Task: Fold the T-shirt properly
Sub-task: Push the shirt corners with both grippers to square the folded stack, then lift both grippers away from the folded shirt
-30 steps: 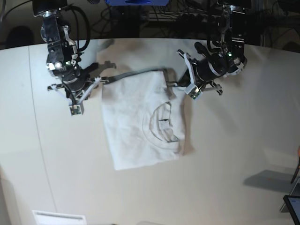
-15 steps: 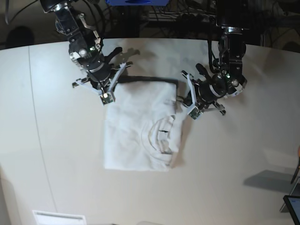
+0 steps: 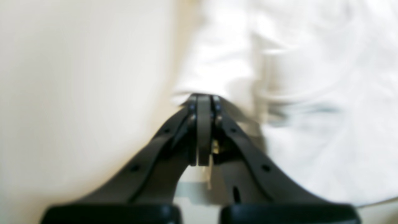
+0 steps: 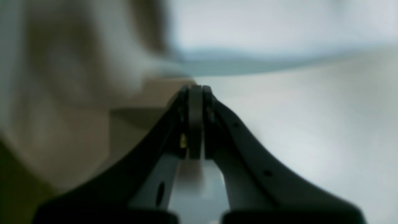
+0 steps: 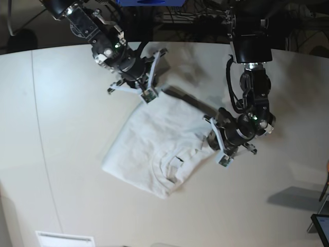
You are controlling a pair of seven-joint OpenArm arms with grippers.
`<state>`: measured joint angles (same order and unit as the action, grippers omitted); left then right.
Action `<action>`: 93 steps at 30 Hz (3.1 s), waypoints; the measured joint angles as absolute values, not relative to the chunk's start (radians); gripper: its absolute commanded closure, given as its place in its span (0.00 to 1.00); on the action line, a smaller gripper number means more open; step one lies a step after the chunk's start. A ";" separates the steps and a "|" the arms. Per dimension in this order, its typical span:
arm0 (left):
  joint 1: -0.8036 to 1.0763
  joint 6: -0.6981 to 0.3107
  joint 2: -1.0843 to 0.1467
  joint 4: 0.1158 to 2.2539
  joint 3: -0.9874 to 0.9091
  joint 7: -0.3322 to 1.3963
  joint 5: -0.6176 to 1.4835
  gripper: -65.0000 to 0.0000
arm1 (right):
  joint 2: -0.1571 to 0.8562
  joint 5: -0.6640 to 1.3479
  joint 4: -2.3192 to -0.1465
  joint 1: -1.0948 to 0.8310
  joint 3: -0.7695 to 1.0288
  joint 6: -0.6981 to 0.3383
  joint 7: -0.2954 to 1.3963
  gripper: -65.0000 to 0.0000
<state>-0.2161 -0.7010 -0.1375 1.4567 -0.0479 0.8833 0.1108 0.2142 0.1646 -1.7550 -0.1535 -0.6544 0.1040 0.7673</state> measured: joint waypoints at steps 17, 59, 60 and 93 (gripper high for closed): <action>0.123 -0.698 -0.162 1.781 -0.153 0.891 0.159 1.00 | 0.251 0.158 -1.718 0.083 -0.274 0.016 0.799 0.99; -0.374 -0.693 -0.117 1.126 0.031 0.793 0.147 1.00 | 0.265 0.154 -1.202 0.286 -0.514 -0.112 0.511 0.99; -0.387 -0.693 -0.116 1.111 0.044 0.793 0.146 1.00 | 0.274 0.154 -1.221 0.270 -0.511 -0.112 0.509 0.99; -0.422 -0.608 -0.190 1.170 -0.062 0.659 0.152 1.00 | 0.313 0.158 -1.663 -0.070 -0.171 0.080 0.752 0.99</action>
